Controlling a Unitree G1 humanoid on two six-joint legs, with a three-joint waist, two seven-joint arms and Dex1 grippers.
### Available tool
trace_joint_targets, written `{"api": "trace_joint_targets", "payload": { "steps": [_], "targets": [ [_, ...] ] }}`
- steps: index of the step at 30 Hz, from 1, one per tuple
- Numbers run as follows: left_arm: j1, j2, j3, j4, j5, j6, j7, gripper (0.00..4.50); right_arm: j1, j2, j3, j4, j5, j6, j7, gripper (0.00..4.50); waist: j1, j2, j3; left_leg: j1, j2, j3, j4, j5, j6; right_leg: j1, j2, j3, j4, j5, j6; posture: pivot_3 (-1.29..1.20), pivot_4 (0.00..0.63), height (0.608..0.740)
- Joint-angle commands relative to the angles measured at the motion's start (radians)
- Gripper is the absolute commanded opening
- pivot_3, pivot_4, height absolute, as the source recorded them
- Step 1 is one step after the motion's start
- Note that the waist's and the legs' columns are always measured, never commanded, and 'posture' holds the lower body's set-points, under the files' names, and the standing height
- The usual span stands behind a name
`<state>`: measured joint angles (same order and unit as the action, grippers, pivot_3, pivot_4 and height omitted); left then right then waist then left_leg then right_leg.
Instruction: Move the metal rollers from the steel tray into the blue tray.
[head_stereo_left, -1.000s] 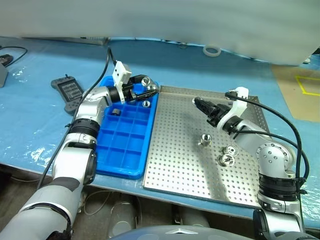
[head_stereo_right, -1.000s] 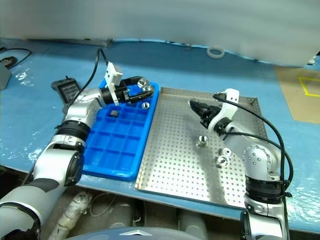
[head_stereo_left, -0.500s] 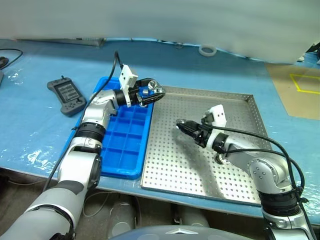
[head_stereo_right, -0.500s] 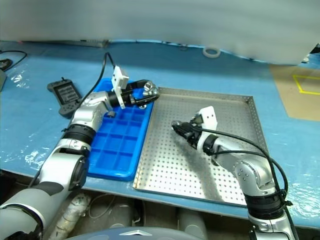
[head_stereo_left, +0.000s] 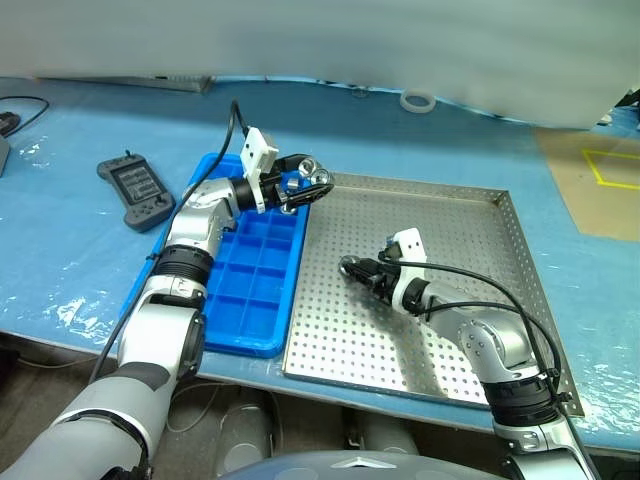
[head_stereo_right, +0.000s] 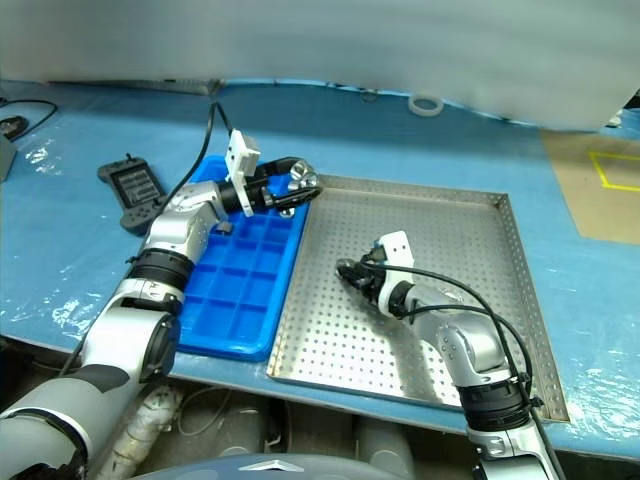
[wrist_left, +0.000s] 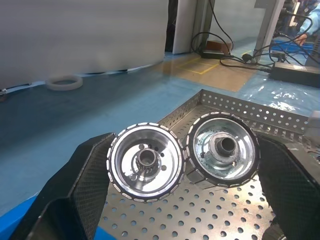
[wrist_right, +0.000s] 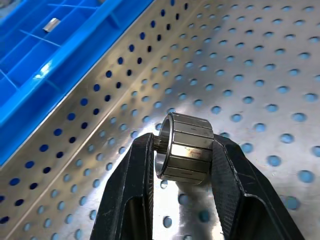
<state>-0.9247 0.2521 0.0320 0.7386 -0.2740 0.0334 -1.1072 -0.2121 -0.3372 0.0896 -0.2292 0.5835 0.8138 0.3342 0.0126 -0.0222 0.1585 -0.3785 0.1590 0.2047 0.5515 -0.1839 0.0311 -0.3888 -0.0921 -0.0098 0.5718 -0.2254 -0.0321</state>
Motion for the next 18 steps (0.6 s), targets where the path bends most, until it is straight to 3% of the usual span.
{"api": "trace_joint_targets", "payload": {
  "steps": [1,2,9,18],
  "targets": [
    [-0.014,-0.002,0.016,-0.032,-0.02,-0.011,0.004,3.98,0.013,0.01,-0.026,-0.011,0.008,0.006,0.018,1.19,0.0,0.0,0.0,0.0,0.0,0.0,0.0,0.0,0.0,0.0,0.0,0.0,0.0,0.0,0.0,-0.3,0.15,0.74],
    [-0.015,-0.003,0.017,-0.029,-0.02,-0.012,0.004,3.98,0.014,0.016,-0.033,-0.012,0.01,0.006,0.02,1.9,0.001,0.0,0.0,0.0,0.0,0.0,0.0,0.0,0.0,0.0,0.0,0.0,0.0,0.0,0.0,-0.3,0.15,0.74],
    [-0.007,-0.007,0.018,-0.032,-0.02,-0.014,0.007,3.98,0.007,0.039,-0.089,-0.047,0.07,0.077,0.026,4.1,0.001,0.0,0.0,0.0,0.0,0.0,0.0,0.0,0.001,0.0,0.0,0.0,0.0,0.0,0.0,-0.3,0.15,0.74],
    [-0.005,-0.006,0.014,-0.043,-0.019,-0.01,-0.001,3.98,0.001,-0.03,-0.173,-0.131,0.057,0.057,0.048,4.1,0.002,0.0,0.0,0.0,0.0,0.0,0.0,0.0,0.001,0.0,0.0,0.0,0.0,0.0,0.0,-0.3,0.15,0.74]
  ]
}}
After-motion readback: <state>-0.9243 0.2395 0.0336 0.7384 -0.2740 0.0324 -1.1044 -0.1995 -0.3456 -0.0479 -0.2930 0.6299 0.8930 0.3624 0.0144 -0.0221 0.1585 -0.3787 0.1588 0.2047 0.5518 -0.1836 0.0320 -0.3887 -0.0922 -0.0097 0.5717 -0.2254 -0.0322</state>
